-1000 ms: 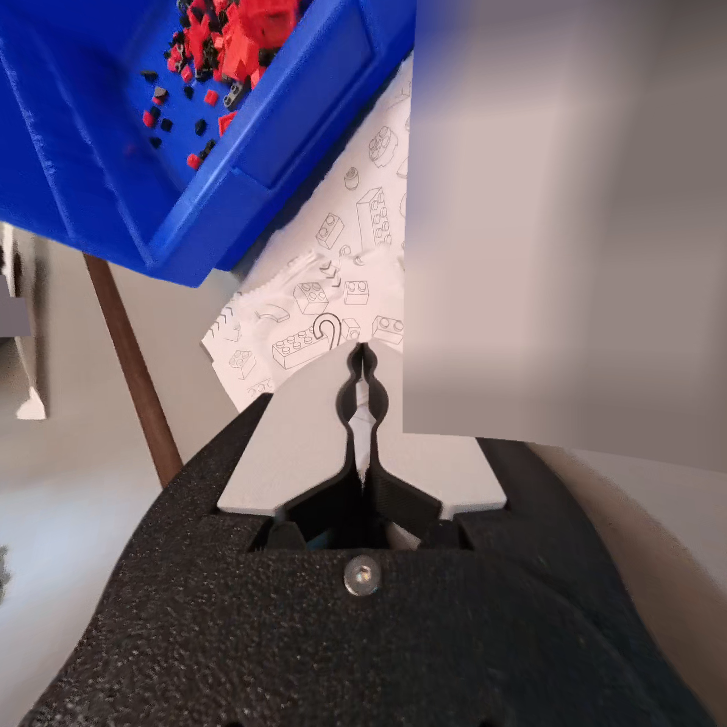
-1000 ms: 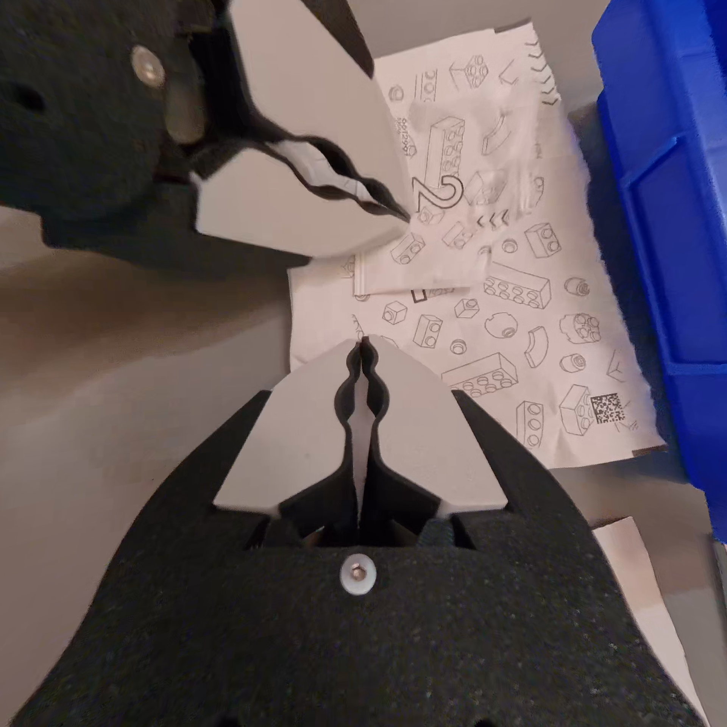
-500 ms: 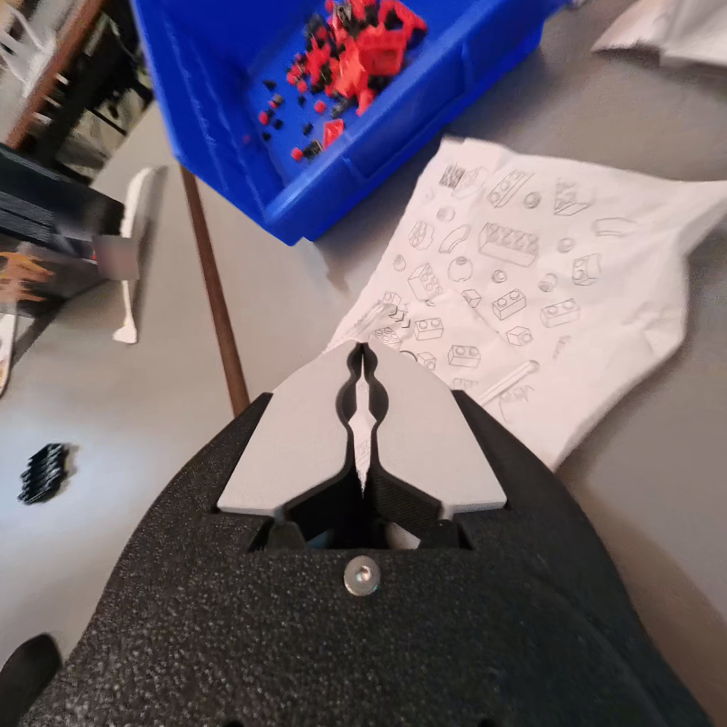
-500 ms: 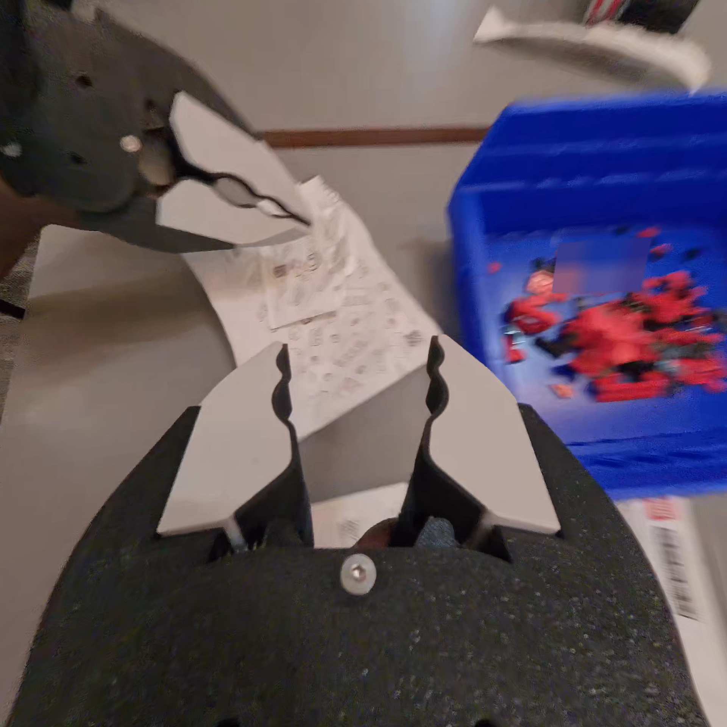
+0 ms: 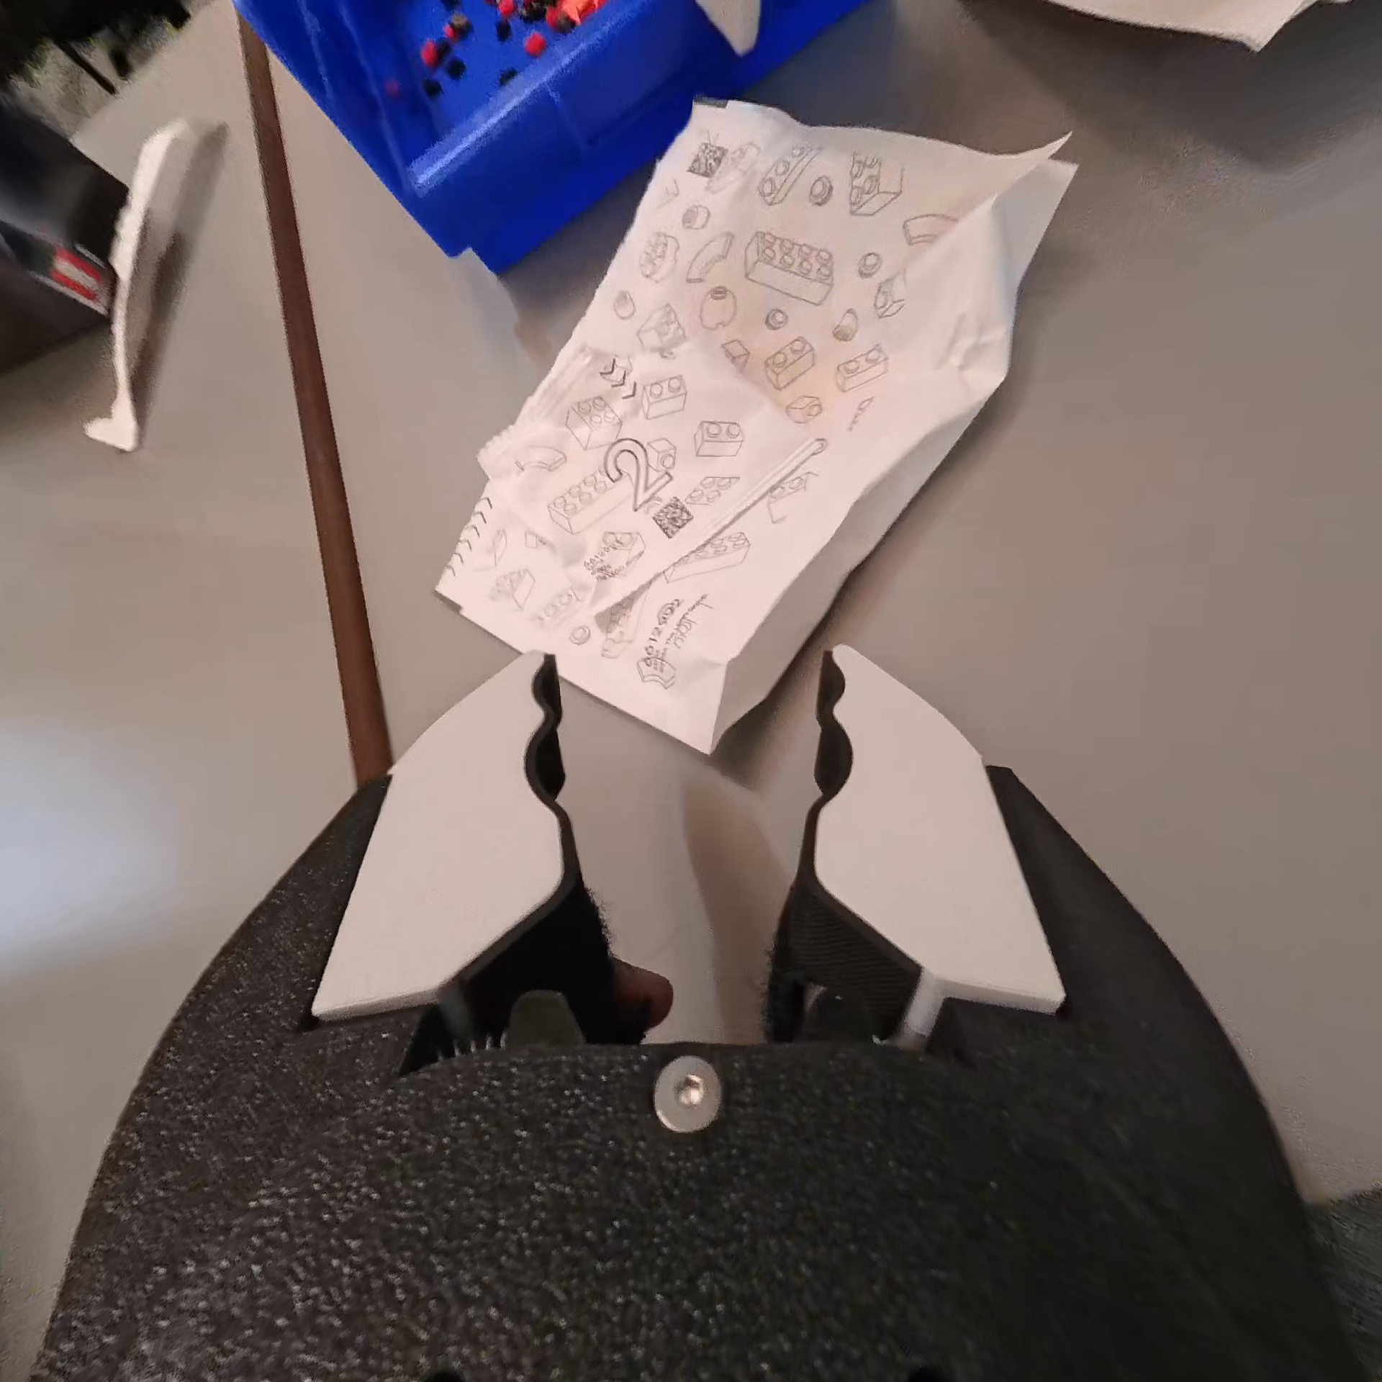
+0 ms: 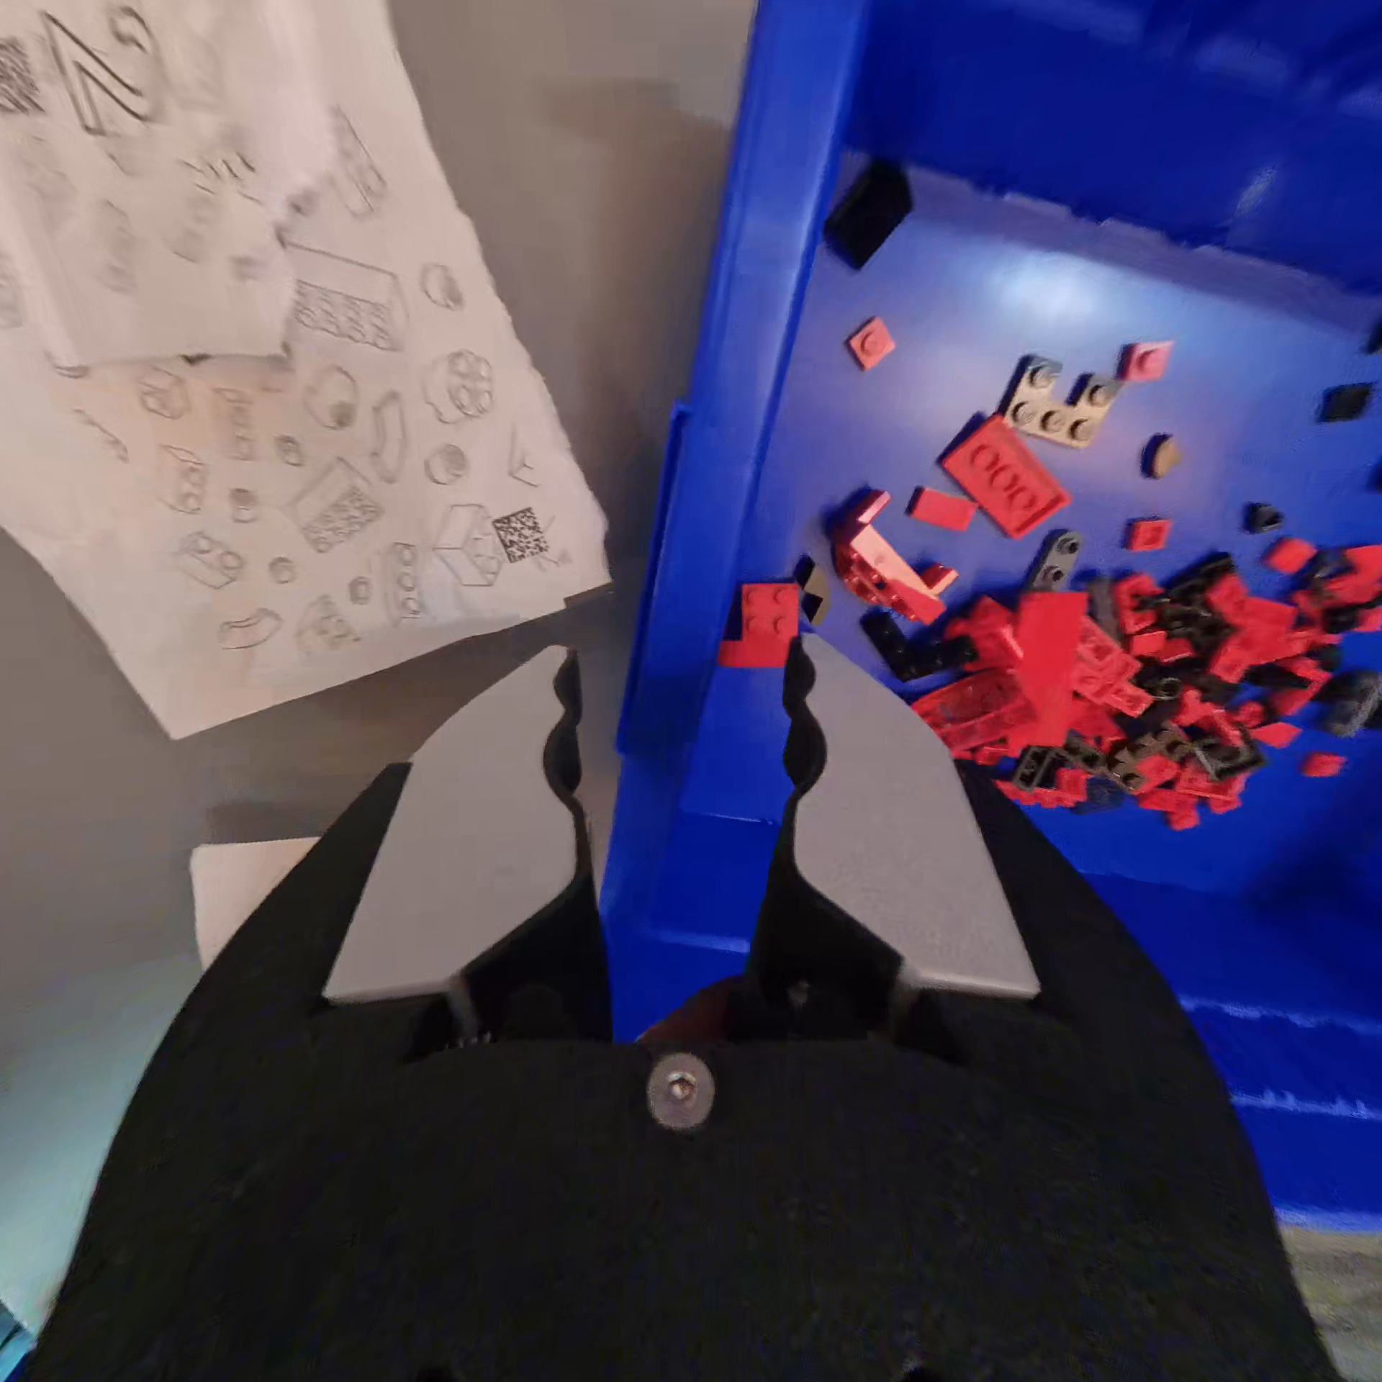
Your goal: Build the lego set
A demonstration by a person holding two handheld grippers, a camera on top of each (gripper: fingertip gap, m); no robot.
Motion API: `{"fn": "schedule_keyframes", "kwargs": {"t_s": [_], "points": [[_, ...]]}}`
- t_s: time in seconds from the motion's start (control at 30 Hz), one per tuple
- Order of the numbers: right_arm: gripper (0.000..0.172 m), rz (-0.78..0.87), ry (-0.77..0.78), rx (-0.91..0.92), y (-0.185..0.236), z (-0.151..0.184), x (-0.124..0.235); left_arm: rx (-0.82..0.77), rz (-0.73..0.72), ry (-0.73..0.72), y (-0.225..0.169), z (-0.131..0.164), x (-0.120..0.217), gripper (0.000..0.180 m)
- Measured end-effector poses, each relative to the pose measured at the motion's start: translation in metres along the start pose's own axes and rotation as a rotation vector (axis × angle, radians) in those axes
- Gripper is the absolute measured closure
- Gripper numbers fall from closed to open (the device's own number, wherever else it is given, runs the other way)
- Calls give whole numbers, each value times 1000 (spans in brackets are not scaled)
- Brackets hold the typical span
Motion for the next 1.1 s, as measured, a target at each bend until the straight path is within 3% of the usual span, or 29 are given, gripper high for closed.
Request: {"fn": "schedule_keyframes", "kwargs": {"t_s": [0.03, 0.1, 0.3, 0.4, 0.5, 0.63, 0.73, 0.8, 0.87, 1.0, 1.1], "points": [[130, -6, 8, 0, -1, 3, -5, -49, -17, -5, 2, 2, -2, 116], [146, -34, 18, 0, 1, 7, -13, -132, -15, 6, 7, 6, -10, 119], [149, 35, 33, -36, 0, 7, -5, -134, 83, 19, 8, 3, -32, 162], [149, 56, -17, -75, -5, 5, 8, -82, 49, 47, -4, -2, -42, 165], [148, 86, -52, -97, -7, 1, 21, 102, -71, 89, -21, -11, -48, 166], [147, 103, -69, -88, -5, 0, 31, 274, 39, -38, -58, -41, -49, 149], [146, 111, -68, -73, -1, 0, 37, 332, 51, -137, -55, -54, -27, 145], [146, 110, -66, -65, 2, -1, 41, 360, 73, -175, -49, -51, -8, 148], [146, 109, -56, -56, 6, -3, 44, 356, 96, -84, -47, -34, -4, 149], [146, 128, -18, -50, 15, -8, 45, 479, 255, -81, -63, -26, -33, 158], [145, 139, -6, -64, 23, -12, 47, 516, 229, -150, -62, -36, -56, 165]]}}
Point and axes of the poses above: each gripper's, where its closed fingertips meet, x back along the fingers, z out of its underside, y = z × x across the jaws, the point moved 8 cm from there along x, back along the fingers, and after that the axes turned 12 degrees about -y, right-handed, at the moved point
